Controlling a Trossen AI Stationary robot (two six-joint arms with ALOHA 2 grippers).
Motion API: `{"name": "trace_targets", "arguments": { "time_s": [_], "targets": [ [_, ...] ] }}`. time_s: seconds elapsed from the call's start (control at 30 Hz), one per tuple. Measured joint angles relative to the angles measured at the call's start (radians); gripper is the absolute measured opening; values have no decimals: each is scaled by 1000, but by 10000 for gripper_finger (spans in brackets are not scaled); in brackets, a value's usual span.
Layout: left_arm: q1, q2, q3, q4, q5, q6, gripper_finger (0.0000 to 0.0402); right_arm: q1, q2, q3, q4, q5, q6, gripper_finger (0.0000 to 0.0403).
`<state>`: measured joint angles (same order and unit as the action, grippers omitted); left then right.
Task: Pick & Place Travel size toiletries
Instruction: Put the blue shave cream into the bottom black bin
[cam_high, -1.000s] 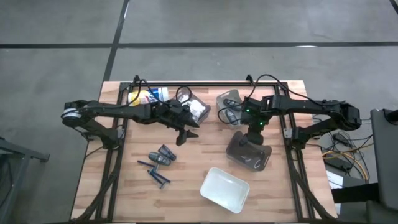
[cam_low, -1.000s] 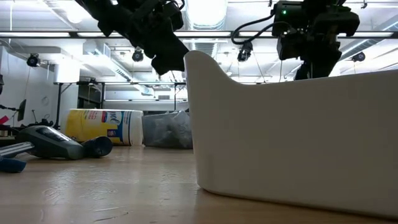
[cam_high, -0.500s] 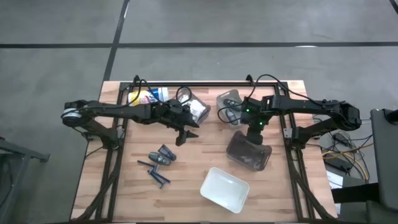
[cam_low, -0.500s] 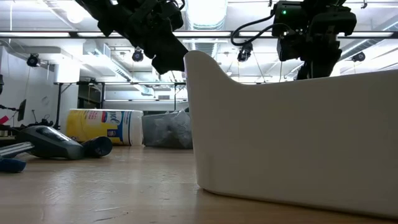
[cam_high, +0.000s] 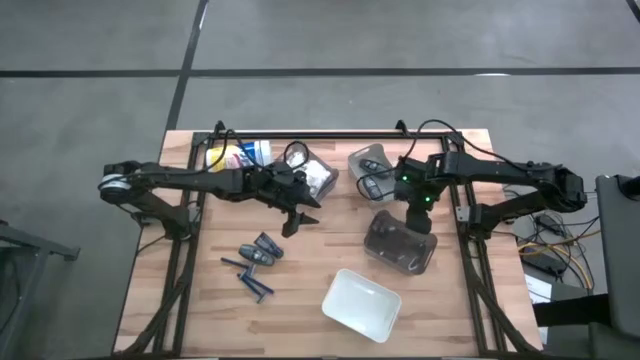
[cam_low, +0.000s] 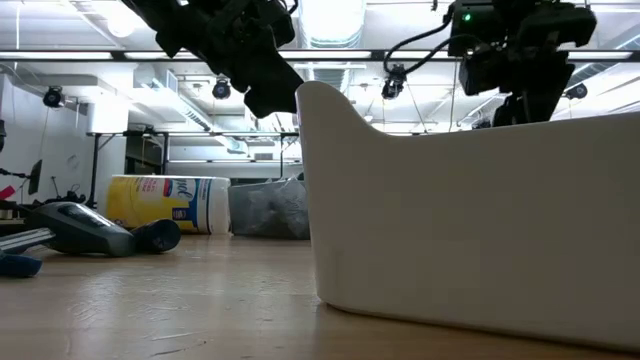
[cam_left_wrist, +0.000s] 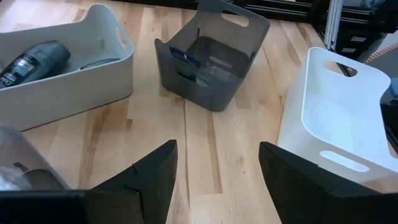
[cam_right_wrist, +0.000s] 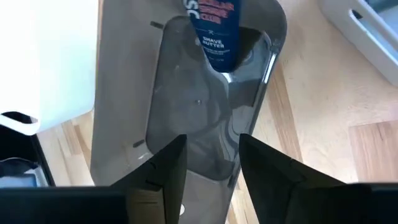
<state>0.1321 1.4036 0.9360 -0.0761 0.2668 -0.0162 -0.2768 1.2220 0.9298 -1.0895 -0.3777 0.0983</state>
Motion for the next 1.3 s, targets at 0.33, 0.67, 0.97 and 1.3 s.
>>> {"name": "trace_targets", "arguments": {
  "time_s": [0.33,0.67,0.97,1.3],
  "targets": [
    [-35,0,0,2,0,-5,232,33,-178,-72,149,4,86,127],
    [-107,0,22,-22,0,-26,232,104,-431,-269,451,10,112,83],
    [-144,0,33,-26,-10,-84,232,109,-564,-490,783,11,111,50],
    [-160,0,28,-39,-38,-110,232,109,-567,-678,1027,10,103,39]
  ]
}}
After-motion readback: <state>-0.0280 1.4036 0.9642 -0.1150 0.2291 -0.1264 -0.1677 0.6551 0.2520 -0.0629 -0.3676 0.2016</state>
